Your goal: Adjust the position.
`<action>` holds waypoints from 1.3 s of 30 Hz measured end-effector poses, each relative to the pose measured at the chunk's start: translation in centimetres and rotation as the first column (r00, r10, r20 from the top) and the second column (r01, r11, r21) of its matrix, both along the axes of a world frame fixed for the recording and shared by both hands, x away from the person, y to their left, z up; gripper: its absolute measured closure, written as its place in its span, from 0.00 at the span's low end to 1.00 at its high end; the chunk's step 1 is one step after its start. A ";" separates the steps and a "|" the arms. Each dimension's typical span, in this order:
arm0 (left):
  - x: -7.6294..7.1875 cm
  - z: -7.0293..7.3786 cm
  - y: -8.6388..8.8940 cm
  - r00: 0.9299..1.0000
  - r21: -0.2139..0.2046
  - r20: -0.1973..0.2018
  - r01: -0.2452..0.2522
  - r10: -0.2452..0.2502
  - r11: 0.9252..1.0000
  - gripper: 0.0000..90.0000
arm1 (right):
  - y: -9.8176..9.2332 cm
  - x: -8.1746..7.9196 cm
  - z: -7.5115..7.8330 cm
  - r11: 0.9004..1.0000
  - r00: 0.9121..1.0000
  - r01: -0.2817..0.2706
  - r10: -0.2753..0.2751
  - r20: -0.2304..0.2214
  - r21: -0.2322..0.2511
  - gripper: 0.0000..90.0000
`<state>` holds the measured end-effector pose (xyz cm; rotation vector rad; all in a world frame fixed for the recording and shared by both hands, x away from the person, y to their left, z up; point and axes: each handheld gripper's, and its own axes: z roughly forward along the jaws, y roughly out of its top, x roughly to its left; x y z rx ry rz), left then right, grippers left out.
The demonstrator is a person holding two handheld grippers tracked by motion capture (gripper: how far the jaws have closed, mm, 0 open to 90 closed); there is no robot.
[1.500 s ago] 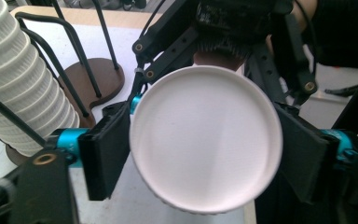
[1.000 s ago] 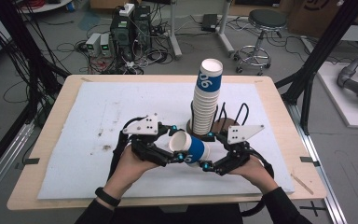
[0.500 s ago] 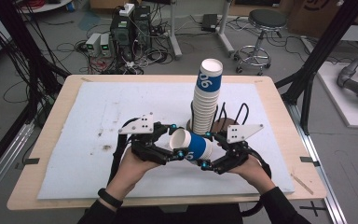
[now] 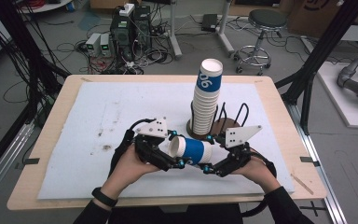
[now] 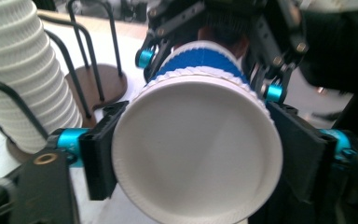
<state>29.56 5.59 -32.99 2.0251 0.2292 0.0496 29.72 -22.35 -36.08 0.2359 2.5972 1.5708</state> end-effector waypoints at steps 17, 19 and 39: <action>0.6 -1.1 1.4 0.999 -0.281 0.004 0.048 -0.048 0.958 0.33 | -1.4 0.3 0.7 0.980 0.997 0.027 -0.012 -0.076 0.197 0.17; 0.7 -1.2 1.5 0.999 -0.309 0.001 0.051 -0.054 0.950 0.33 | -1.3 0.3 0.7 0.978 0.997 0.028 -0.012 -0.078 0.205 0.17; 0.4 -0.8 0.4 0.996 -0.086 -0.022 0.081 -0.083 0.993 0.28 | -0.8 0.0 0.9 0.988 0.998 -0.033 0.039 -0.038 0.150 0.25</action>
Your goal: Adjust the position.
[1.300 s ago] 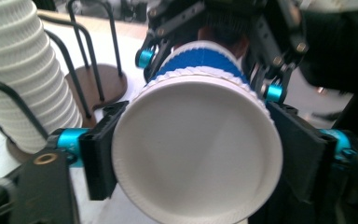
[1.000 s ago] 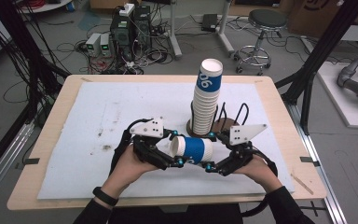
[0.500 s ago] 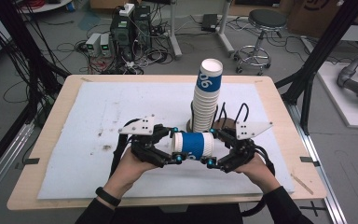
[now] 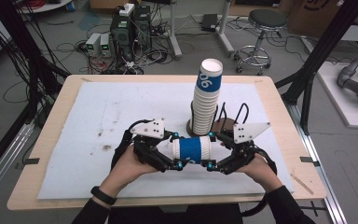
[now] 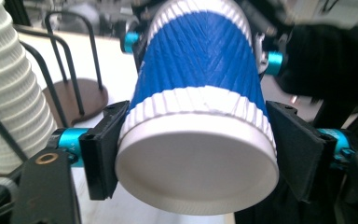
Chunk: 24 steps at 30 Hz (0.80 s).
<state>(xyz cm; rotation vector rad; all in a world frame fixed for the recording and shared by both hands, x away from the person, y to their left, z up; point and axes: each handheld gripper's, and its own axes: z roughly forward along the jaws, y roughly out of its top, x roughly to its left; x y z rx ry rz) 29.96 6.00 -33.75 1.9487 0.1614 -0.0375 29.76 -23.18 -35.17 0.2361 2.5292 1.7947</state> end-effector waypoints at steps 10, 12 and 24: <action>-0.2 0.0 -0.3 0.999 0.079 0.049 0.015 -0.019 0.997 0.32 | 0.2 -0.1 0.2 0.999 1.000 -0.012 0.013 0.012 -0.051 0.22; -0.1 -0.1 -0.2 0.998 0.068 0.051 0.022 -0.026 0.997 0.32 | 0.1 -0.1 0.2 0.999 1.000 -0.005 0.006 0.012 -0.045 0.20; 0.1 -0.4 0.8 0.998 -0.092 0.062 0.022 -0.017 0.995 0.32 | -0.7 0.3 0.5 0.998 0.998 0.016 -0.012 -0.058 0.064 0.16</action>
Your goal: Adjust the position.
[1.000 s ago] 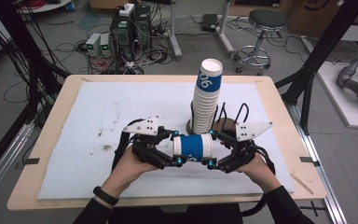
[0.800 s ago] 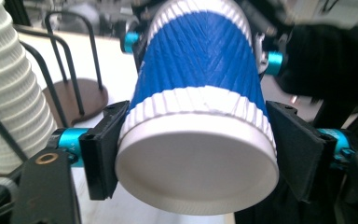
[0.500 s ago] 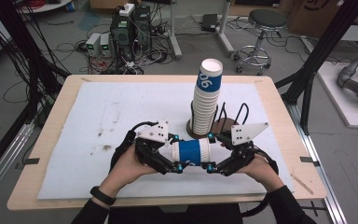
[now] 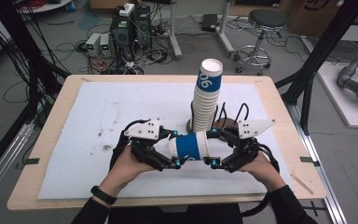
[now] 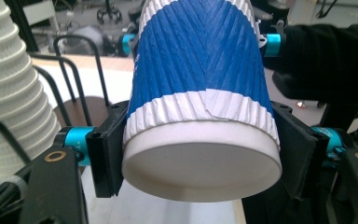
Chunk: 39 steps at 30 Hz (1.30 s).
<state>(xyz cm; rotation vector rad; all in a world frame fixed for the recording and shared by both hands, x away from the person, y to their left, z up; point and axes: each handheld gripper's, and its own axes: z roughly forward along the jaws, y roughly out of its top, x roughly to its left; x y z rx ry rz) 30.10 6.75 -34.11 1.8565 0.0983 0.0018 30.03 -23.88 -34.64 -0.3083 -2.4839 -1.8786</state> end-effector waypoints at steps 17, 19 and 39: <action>-0.9 0.2 -1.9 1.000 0.181 0.029 -0.004 -0.002 0.984 0.25 | 0.7 -0.5 0.4 0.996 0.999 -0.014 0.019 0.046 -0.090 0.25; -1.2 0.2 -2.5 0.998 0.253 0.056 -0.003 -0.012 0.968 0.25 | 1.1 -0.8 0.7 0.985 0.996 -0.019 0.034 0.082 -0.174 0.25; -0.7 -1.1 -1.7 0.999 -0.019 0.037 -0.039 0.040 0.999 0.32 | 0.9 -0.4 0.4 0.993 0.997 0.005 0.004 -0.078 0.116 0.19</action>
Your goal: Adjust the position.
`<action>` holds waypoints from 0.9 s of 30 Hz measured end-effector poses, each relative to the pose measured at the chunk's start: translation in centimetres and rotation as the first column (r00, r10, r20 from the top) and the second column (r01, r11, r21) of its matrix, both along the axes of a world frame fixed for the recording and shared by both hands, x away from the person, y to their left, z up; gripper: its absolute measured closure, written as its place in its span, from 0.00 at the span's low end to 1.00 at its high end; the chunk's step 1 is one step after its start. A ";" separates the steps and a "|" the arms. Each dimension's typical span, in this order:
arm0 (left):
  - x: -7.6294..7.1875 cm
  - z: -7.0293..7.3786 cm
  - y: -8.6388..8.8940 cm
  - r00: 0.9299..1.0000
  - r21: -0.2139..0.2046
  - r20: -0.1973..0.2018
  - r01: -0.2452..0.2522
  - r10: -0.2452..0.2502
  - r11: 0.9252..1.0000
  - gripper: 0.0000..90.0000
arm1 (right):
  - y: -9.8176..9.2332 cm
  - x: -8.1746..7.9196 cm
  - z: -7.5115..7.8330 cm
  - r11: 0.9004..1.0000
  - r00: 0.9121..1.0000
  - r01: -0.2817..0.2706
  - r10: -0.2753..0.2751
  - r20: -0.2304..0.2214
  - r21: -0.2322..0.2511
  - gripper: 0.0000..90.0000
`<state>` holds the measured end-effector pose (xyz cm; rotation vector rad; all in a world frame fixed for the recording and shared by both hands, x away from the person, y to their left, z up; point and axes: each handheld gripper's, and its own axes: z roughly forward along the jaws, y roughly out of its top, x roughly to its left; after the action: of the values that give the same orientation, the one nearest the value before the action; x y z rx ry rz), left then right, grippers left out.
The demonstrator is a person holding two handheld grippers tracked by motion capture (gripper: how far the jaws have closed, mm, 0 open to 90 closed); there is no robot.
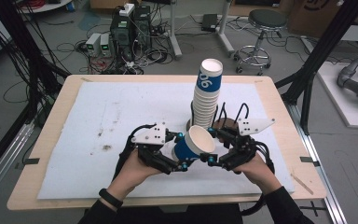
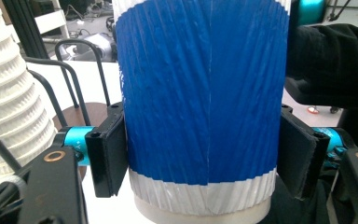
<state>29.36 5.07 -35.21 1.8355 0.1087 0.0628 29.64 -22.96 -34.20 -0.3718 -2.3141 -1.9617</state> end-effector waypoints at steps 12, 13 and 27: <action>-0.3 -0.2 -1.2 0.998 0.131 -0.010 -0.060 0.062 0.990 0.23 | 0.7 -0.6 0.5 0.993 0.994 0.025 -0.012 0.108 -0.118 0.27; -0.3 -0.2 -1.3 0.998 0.135 -0.009 -0.057 0.059 0.989 0.23 | 0.7 -0.6 0.6 0.991 0.993 0.027 -0.011 0.120 -0.133 0.27; -0.5 -1.1 -1.1 0.999 -0.057 -0.012 -0.046 0.045 0.997 0.32 | 1.6 -0.8 0.4 0.999 0.998 0.043 -0.042 0.052 -0.022 0.21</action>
<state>28.88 4.00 -36.31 1.7762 0.1586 0.0809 28.83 -21.36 -33.75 -0.3803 -2.3815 -1.9877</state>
